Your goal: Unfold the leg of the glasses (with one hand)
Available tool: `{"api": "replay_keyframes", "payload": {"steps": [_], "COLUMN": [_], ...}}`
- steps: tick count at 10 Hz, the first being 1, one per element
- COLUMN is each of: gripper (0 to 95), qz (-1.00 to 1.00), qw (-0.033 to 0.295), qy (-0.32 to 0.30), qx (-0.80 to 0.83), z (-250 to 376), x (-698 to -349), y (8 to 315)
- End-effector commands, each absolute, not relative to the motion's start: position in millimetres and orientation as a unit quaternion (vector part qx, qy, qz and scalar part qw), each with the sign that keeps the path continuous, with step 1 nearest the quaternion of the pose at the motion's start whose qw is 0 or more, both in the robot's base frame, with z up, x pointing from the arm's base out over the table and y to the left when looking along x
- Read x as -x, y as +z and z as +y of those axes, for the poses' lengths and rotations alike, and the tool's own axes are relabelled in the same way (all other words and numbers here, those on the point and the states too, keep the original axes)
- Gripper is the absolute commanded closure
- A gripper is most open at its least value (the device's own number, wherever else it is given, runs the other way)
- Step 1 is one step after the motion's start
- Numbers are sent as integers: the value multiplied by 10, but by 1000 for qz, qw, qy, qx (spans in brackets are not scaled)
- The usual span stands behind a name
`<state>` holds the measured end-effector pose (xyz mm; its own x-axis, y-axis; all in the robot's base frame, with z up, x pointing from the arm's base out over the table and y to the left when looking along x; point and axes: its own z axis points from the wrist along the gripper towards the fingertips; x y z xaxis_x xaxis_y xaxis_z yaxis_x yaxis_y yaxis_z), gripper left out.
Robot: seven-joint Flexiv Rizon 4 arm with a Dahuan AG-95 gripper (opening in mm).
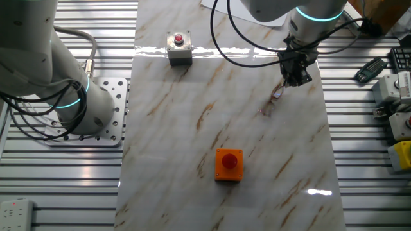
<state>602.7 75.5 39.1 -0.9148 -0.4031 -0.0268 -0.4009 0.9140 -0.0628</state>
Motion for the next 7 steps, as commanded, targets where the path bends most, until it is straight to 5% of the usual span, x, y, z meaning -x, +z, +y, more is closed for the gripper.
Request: {"api": "replay_keyframes", "payload": {"steps": [1,7], "gripper": [950,950], "qz": [978,979], "qw": [22,31], "qy": [-27,-23], "qx": [205,202], "z": [755,761], "x": [-6028,-6027], "y": [390,393]}}
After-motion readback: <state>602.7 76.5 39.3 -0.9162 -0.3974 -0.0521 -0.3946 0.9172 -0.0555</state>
